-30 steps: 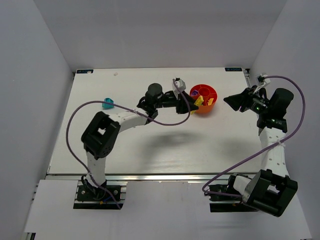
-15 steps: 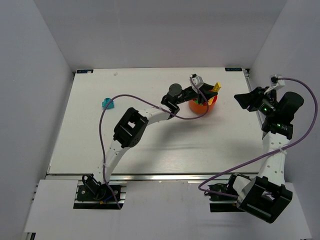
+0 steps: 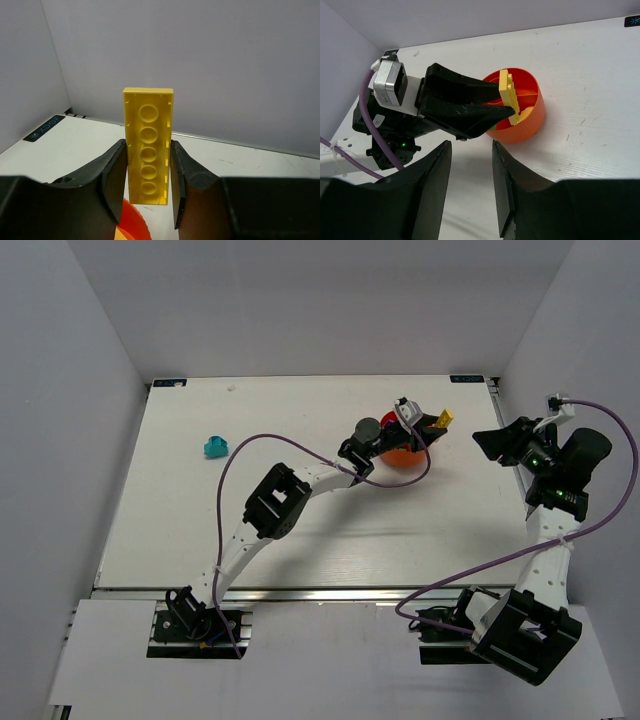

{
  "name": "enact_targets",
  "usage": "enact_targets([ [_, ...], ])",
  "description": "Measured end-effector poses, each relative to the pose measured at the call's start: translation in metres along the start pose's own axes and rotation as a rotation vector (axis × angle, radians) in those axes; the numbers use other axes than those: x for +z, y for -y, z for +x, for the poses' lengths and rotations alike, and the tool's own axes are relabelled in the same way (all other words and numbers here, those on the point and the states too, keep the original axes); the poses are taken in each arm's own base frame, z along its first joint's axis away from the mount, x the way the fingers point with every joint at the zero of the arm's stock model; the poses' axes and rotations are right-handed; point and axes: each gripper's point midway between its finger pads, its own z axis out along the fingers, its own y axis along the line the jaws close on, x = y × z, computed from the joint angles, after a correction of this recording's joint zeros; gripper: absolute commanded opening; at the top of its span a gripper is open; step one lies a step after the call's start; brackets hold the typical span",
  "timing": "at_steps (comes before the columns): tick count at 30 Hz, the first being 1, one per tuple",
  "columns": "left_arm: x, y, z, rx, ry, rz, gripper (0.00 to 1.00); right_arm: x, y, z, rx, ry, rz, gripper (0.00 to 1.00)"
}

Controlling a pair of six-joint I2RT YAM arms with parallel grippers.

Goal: Sort the legos into containers by color

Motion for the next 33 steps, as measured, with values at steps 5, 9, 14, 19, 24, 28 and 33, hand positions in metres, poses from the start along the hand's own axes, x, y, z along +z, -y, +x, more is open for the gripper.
enact_targets([
  [5, 0.001, -0.009, -0.002, 0.012, 0.011, -0.044, 0.0, -0.002, 0.003, 0.005, 0.017, -0.005, -0.001, 0.43],
  [9, 0.001, -0.012, 0.0, 0.016, 0.008, -0.061, 0.0, -0.003, 0.004, 0.005, 0.017, -0.002, -0.001, 0.43],
  [14, 0.001, -0.014, 0.002, 0.017, 0.004, -0.076, 0.0, -0.004, 0.006, 0.005, 0.02, 0.002, -0.001, 0.43],
  [19, 0.0, -0.017, 0.001, 0.019, 0.004, -0.083, 0.0, -0.005, 0.005, 0.005, 0.024, 0.003, -0.009, 0.43],
  [24, -0.003, -0.023, 0.003, 0.019, 0.0, -0.092, 0.0, -0.006, 0.005, 0.005, 0.036, 0.003, -0.016, 0.43],
  [28, -0.007, -0.027, 0.008, 0.017, -0.012, -0.099, 0.0, -0.006, 0.005, 0.007, 0.039, 0.004, -0.019, 0.43],
  [33, -0.01, -0.03, 0.012, 0.015, -0.019, -0.108, 0.0, -0.006, 0.005, 0.006, 0.039, 0.006, -0.025, 0.43],
])
